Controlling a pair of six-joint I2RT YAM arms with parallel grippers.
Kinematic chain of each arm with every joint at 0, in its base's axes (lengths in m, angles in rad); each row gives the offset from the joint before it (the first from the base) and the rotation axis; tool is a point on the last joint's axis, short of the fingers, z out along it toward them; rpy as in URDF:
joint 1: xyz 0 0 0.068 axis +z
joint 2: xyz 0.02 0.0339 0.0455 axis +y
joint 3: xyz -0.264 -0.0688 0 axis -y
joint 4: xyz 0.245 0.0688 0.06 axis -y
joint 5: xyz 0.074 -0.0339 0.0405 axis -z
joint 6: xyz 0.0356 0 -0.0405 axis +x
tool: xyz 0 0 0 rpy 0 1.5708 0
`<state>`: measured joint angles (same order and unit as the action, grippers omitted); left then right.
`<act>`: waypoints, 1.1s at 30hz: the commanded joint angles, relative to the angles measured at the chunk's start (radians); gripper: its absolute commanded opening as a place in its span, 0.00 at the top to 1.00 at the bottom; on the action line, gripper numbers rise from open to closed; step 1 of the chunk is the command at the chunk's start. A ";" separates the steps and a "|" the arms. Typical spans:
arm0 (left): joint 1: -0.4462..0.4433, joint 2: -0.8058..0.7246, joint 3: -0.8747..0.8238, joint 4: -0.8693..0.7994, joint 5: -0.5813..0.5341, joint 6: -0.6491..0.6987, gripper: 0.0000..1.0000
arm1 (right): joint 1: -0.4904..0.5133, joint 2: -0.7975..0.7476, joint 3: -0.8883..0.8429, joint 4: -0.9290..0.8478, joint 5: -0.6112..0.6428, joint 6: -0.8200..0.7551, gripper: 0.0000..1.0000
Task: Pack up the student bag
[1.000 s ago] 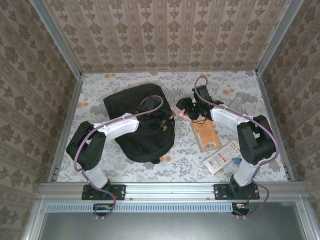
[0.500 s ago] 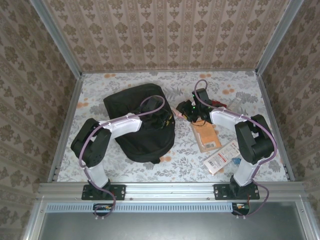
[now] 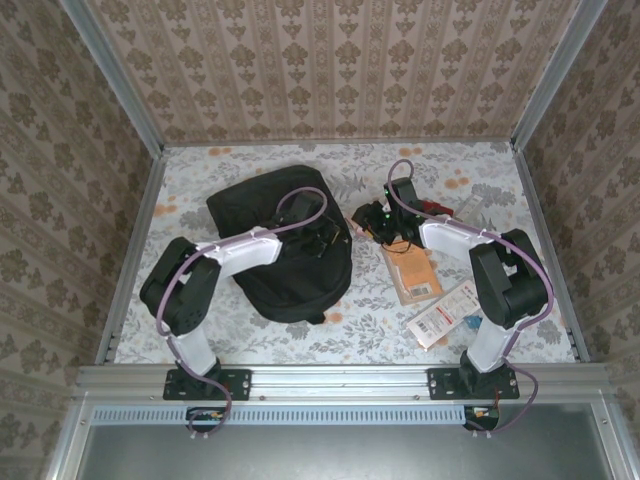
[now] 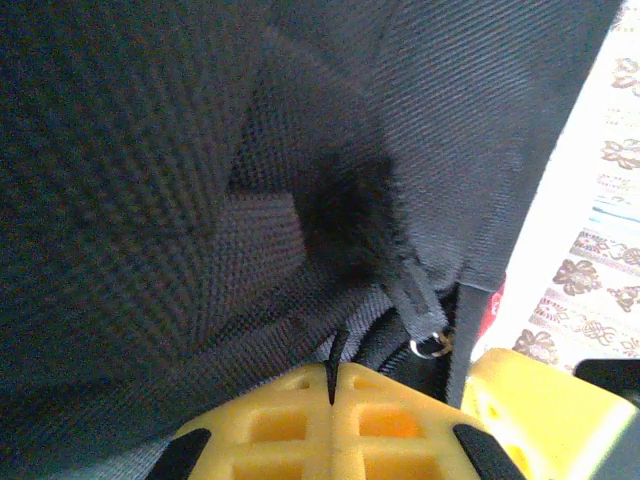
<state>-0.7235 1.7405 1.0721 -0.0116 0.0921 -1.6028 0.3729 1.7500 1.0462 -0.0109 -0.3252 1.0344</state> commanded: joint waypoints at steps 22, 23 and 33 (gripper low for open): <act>0.040 -0.332 -0.072 -0.236 -0.010 0.591 1.00 | 0.056 0.268 0.559 -0.399 -0.280 -0.386 0.26; 0.042 -0.346 -0.078 -0.240 -0.007 0.615 1.00 | 0.064 0.291 0.586 -0.419 -0.305 -0.394 0.26; 0.050 -0.420 -0.127 -0.265 0.048 0.746 1.00 | 0.139 0.378 0.626 -0.420 -0.343 -0.378 0.27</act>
<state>-0.6788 1.3502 0.9527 -0.2649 0.1078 -0.9386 0.4999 2.1090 1.6291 -0.4023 -0.6163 0.6674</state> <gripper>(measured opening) 0.047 0.738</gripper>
